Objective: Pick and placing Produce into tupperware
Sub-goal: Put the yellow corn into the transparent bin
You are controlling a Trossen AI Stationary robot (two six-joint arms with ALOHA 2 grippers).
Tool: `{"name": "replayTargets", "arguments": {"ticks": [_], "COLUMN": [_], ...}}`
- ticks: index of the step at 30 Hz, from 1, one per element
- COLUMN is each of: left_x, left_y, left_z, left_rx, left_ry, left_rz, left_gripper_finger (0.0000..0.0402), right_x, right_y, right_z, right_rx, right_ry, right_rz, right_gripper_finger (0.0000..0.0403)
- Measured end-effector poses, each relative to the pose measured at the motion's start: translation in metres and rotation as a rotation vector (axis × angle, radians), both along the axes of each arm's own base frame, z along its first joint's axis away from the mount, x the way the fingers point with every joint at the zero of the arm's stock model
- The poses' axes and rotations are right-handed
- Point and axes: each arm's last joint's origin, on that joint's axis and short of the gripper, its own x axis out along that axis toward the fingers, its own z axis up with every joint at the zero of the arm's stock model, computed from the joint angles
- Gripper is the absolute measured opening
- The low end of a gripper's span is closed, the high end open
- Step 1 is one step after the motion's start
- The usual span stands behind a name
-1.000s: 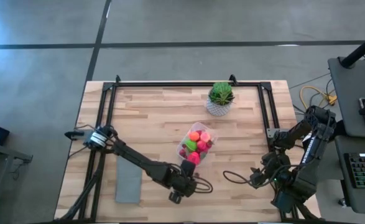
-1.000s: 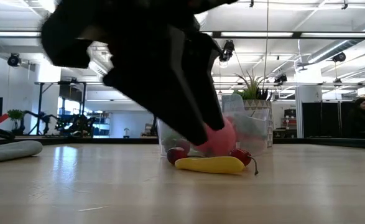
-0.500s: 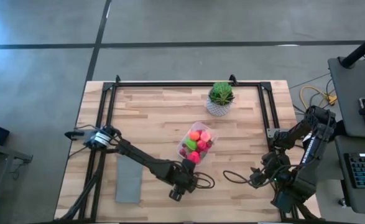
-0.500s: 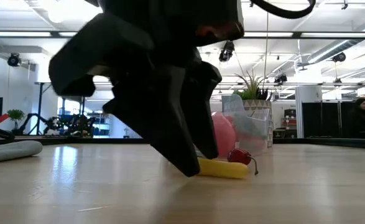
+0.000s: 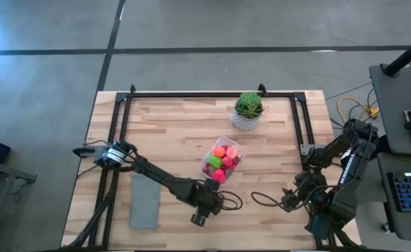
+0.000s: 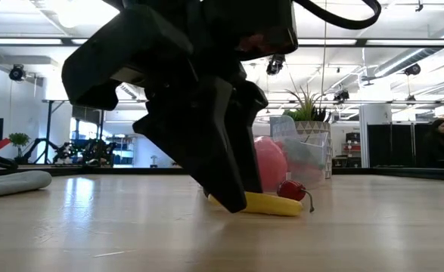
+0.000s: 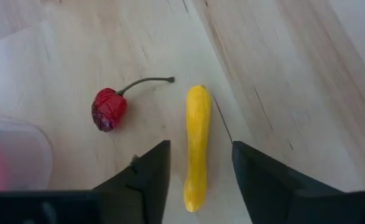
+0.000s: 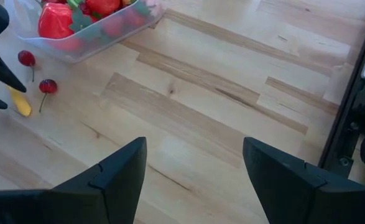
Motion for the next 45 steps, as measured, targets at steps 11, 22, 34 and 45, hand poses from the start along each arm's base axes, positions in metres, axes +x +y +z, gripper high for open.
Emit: {"name": "replayTargets", "arguments": {"ticks": [11, 22, 34, 45], "left_x": [0.0, -0.001, 0.004, 0.01], "left_y": [0.001, 0.001, 0.0, 0.048], "left_z": [-0.002, -0.002, 0.032, 0.112], "left_rx": [0.002, -0.009, -0.038, 0.245], "left_ry": [0.008, 0.015, -0.075, -0.378], "left_rz": [0.001, -0.004, 0.03, 0.276], "left_gripper_finger": [0.0106, 0.004, 0.0007, 0.0006], "right_x": [0.0, 0.0, 0.0, 0.0], "right_y": [0.0, -0.001, -0.001, -0.001], "right_z": [-0.001, -0.002, -0.002, -0.002], "right_rx": [-0.004, -0.01, -0.013, -0.009], "right_ry": [0.002, 0.004, 0.007, 0.003], "right_rz": [0.0, 0.0, 0.003, 0.001], "right_gripper_finger": [0.0258, 0.0258, 0.0258, 0.0258]}}
